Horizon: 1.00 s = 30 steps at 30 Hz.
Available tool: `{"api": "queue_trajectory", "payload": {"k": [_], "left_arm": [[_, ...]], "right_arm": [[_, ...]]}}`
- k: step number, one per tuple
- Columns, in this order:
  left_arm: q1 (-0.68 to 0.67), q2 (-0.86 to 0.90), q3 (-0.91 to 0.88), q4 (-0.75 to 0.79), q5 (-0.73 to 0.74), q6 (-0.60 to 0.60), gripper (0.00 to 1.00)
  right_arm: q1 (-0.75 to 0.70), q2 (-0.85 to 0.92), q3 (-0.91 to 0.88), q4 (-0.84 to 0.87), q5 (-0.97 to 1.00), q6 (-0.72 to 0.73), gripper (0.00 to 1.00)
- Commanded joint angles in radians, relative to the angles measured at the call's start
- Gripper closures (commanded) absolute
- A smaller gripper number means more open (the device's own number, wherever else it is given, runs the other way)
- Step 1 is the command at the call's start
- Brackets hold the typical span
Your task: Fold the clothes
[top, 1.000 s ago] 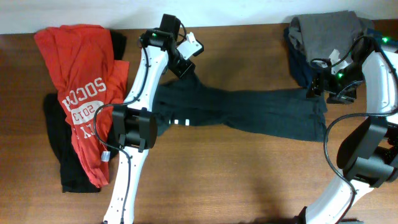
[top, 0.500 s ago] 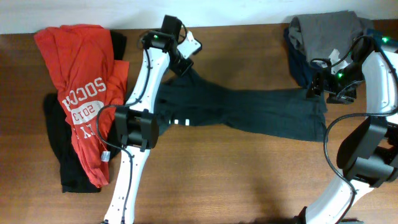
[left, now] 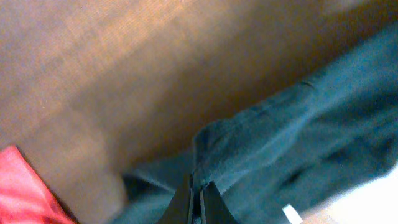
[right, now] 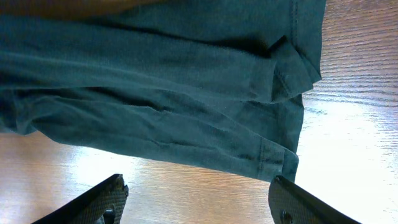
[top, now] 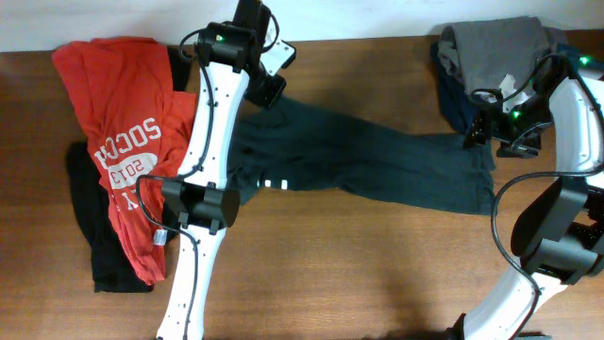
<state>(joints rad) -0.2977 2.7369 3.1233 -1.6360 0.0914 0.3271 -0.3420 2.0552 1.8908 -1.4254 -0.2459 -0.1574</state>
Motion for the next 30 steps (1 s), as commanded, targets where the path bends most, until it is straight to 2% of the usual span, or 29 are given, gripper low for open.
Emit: {"api": "queue_trajectory", "payload": {"k": [1, 9, 16, 22, 26, 27, 28, 29, 30], "left_arm": [[-0.029, -0.079, 0.015, -0.052, -0.005, -0.167, 0.98], [-0.092, -0.100, -0.026, -0.052, 0.035, -0.249, 0.98], [-0.095, -0.332, -0.445, -0.052, 0.035, -0.267, 0.99], [-0.113, -0.338, -0.711, -0.048, 0.035, -0.275, 0.99], [-0.114, -0.338, -0.902, 0.050, 0.035, -0.275, 0.98], [-0.114, -0.338, -0.931, 0.076, 0.035, -0.275, 0.94], [-0.114, -0.338, -0.940, 0.092, 0.035, -0.275, 0.84], [-0.113, -0.338, -0.937, 0.124, 0.035, -0.275, 0.63], [-0.112, -0.340, -0.925, 0.128, 0.035, -0.275, 0.59]], "right_arm": [[0.010, -0.001, 0.019, 0.000, -0.006, 0.001, 0.22], [0.010, -0.001, 0.019, -0.012, -0.005, 0.000, 0.21], [0.010, -0.001, 0.019, -0.011, -0.006, 0.000, 0.21], [0.010, -0.001, 0.019, -0.010, -0.005, 0.000, 0.20], [0.010, -0.001, 0.019, -0.003, -0.006, 0.001, 0.20], [0.010, -0.001, 0.019, -0.003, -0.006, 0.001, 0.20], [0.010, -0.001, 0.019, -0.003, -0.006, 0.001, 0.20], [0.010, -0.001, 0.019, -0.003, -0.006, 0.001, 0.20], [0.010, -0.001, 0.019, -0.003, -0.006, 0.001, 0.20]]}}
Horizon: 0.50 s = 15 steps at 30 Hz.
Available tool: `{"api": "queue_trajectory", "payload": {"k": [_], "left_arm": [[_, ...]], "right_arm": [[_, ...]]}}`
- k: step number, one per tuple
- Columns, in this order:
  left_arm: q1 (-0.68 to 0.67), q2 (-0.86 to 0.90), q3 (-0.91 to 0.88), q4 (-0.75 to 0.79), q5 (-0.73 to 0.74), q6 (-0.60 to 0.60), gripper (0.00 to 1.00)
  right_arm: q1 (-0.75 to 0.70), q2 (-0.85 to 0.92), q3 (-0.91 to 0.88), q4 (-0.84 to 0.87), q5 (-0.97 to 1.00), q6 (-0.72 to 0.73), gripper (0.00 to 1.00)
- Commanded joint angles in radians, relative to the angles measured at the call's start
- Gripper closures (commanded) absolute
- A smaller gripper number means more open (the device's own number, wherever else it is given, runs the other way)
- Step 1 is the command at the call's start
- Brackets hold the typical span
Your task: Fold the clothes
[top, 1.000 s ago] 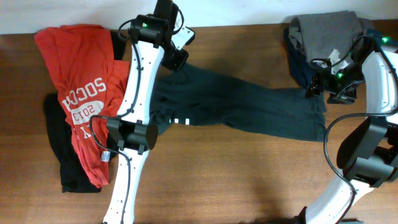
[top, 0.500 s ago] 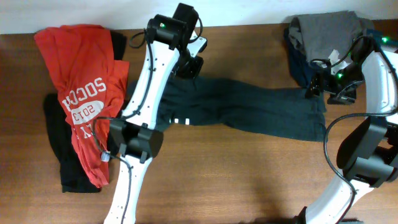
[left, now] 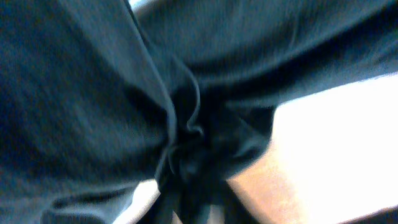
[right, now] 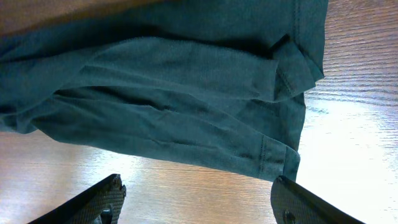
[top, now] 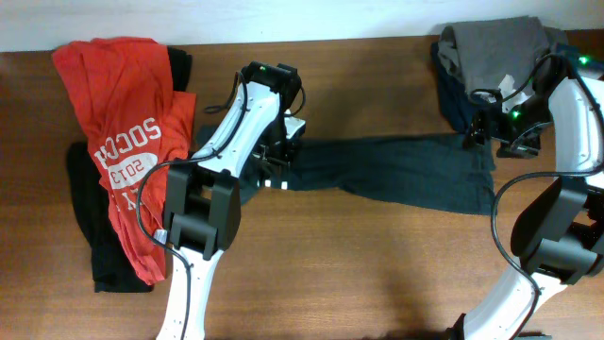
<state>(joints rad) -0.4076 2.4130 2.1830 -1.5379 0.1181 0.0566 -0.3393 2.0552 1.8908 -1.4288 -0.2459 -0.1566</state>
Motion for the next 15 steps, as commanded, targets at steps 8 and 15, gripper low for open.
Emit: {"api": "queue_trajectory", "payload": {"k": [8, 15], "left_arm": [[-0.002, -0.018, 0.328, -0.015, -0.129, -0.004, 0.38], [0.033, 0.013, 0.335, 0.064, -0.224, 0.114, 0.30]], "right_arm": [[0.007, -0.001, 0.019, 0.000, -0.006, 0.000, 0.20], [0.007, -0.001, 0.019, 0.001, -0.006, 0.000, 0.20]]}}
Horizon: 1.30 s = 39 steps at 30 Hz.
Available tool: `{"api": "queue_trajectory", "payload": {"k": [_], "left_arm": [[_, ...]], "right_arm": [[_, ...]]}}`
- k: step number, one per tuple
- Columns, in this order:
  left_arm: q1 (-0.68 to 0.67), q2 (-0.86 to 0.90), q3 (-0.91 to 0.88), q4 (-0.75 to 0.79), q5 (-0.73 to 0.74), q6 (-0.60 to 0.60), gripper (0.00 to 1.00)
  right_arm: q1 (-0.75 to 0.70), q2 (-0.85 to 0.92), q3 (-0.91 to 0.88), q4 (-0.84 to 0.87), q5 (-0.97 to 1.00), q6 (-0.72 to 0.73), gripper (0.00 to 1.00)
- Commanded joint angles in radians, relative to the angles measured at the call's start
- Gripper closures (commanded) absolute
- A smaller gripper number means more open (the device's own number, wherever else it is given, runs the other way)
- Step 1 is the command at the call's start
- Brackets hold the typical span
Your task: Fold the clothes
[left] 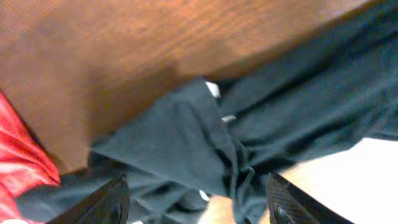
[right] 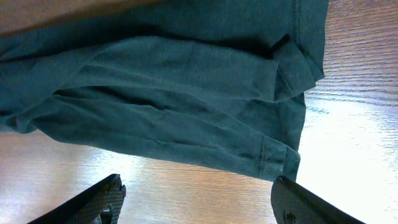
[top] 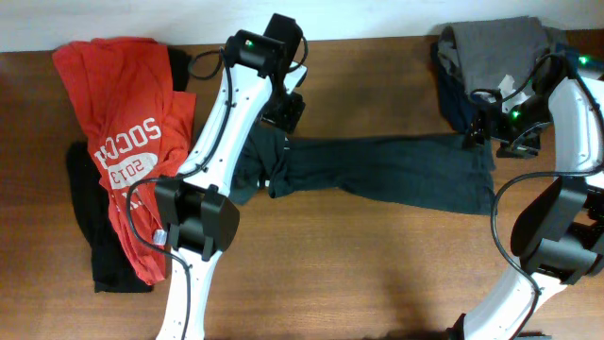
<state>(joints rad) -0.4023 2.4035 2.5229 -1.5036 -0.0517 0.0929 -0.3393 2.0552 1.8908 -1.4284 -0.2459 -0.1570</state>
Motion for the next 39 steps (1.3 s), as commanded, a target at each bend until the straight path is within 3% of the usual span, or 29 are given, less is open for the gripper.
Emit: {"api": "queue_trajectory", "payload": {"k": [1, 4, 8, 10, 24, 29, 33, 39], "left_arm": [[0.038, 0.035, -0.005, 0.045, -0.053, 0.080, 0.30], [0.059, 0.074, -0.005, 0.090, -0.014, 0.161, 0.30], [0.052, 0.138, -0.005, 0.134, 0.159, 0.423, 0.28], [0.041, 0.167, -0.005, 0.153, 0.165, 0.448, 0.28], [0.024, 0.254, -0.005, 0.188, 0.157, 0.446, 0.28], [0.024, 0.254, -0.005, 0.212, 0.025, 0.364, 0.29], [0.024, 0.254, -0.005, 0.210, 0.000, 0.335, 0.43], [0.024, 0.254, -0.004, 0.193, -0.059, 0.288, 0.87]], "right_arm": [[0.007, -0.001, 0.019, 0.000, -0.006, 0.000, 0.20], [0.007, -0.001, 0.019, 0.000, -0.006, 0.000, 0.20], [0.007, -0.001, 0.019, 0.004, -0.010, 0.000, 0.20], [0.007, -0.001, 0.019, 0.004, -0.010, 0.000, 0.20], [0.007, -0.001, 0.019, 0.011, -0.010, 0.000, 0.20], [0.007, -0.001, 0.019, 0.017, -0.010, 0.000, 0.19], [0.007, -0.001, 0.019, 0.021, -0.010, 0.000, 0.19], [0.007, -0.001, 0.019, 0.031, -0.010, 0.000, 0.19]]}}
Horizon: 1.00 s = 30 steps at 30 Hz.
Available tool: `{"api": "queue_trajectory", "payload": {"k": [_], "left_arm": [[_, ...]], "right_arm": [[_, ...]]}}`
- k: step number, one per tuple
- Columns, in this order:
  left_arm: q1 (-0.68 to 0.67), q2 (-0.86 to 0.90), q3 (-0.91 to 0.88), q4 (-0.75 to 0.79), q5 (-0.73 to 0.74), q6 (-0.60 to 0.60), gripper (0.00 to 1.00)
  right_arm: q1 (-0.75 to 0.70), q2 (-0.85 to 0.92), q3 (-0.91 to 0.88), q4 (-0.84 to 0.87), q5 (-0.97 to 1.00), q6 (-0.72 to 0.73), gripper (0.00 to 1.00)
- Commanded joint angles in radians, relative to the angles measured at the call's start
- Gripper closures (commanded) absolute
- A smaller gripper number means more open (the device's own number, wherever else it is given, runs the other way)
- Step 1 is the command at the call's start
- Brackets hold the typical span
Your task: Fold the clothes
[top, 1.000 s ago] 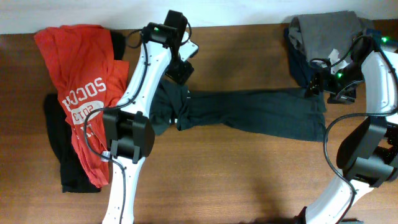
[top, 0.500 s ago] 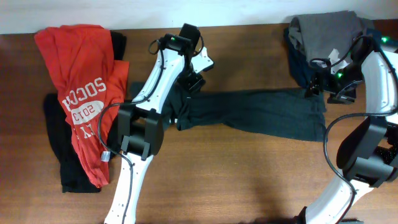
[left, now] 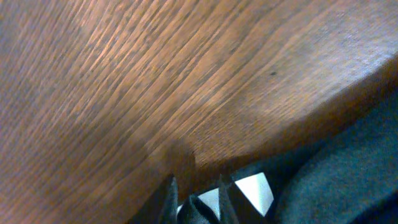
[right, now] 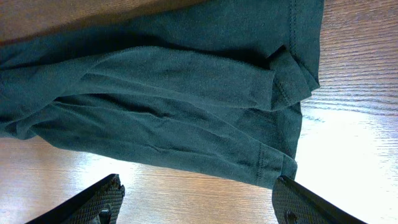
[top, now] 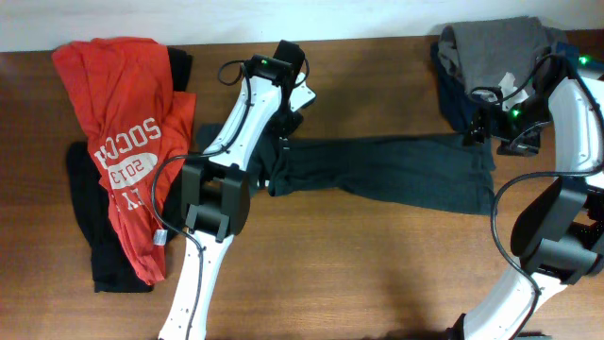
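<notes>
A dark teal garment (top: 396, 170) lies as a long narrow band across the middle of the table. My left gripper (top: 286, 118) is low at its upper left edge. In the left wrist view its fingers (left: 168, 199) stand close together, with dark cloth and a white label (left: 255, 190) between and beside them. My right gripper (top: 489, 130) hovers over the garment's right end. It is wide open (right: 199, 205), with the hemmed edge of the cloth (right: 155, 93) just beyond its fingertips.
A red shirt with white lettering (top: 123, 123) lies at the far left over a black garment (top: 94, 227). A pile of grey and dark blue clothes (top: 491, 47) sits at the back right corner. Bare wooden table (top: 377, 274) stretches along the front.
My left gripper was open above the garment's left part; now it is lower at the upper left edge, with its fingers closed on the cloth. The right arm has not moved.
First my left gripper was shut on the garment's upper left corner, with the cloth spread wide. Then it was down over the front edge and the garment lay folded into a narrower band. Then it was open above the cloth. Now it grips the edge again.
</notes>
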<state>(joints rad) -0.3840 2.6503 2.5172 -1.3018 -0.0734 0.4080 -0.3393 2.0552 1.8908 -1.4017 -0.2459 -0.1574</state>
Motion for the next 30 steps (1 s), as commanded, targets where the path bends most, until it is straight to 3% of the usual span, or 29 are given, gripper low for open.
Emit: {"api": "queue_trajectory", "payload": {"k": [1, 6, 13, 22, 30], "left_arm": [[0.005, 0.007, 0.012, -0.011, -0.041, -0.043, 0.96], [0.006, 0.007, 0.140, -0.022, -0.055, -0.122, 0.99], [0.024, 0.007, 0.467, -0.008, -0.059, -0.214, 0.99], [0.048, 0.005, 0.621, 0.034, -0.059, -0.289, 0.99], [0.048, -0.060, 0.622, -0.238, -0.051, -0.311, 0.99]], "right_arm": [[0.007, -0.001, 0.019, 0.004, -0.010, 0.001, 0.19], [0.007, -0.001, 0.019, 0.003, -0.010, 0.001, 0.19], [0.007, -0.001, 0.019, 0.003, -0.010, 0.001, 0.19], [0.007, -0.001, 0.019, 0.002, -0.013, 0.001, 0.19], [0.007, -0.001, 0.019, 0.003, -0.013, 0.001, 0.19]]}}
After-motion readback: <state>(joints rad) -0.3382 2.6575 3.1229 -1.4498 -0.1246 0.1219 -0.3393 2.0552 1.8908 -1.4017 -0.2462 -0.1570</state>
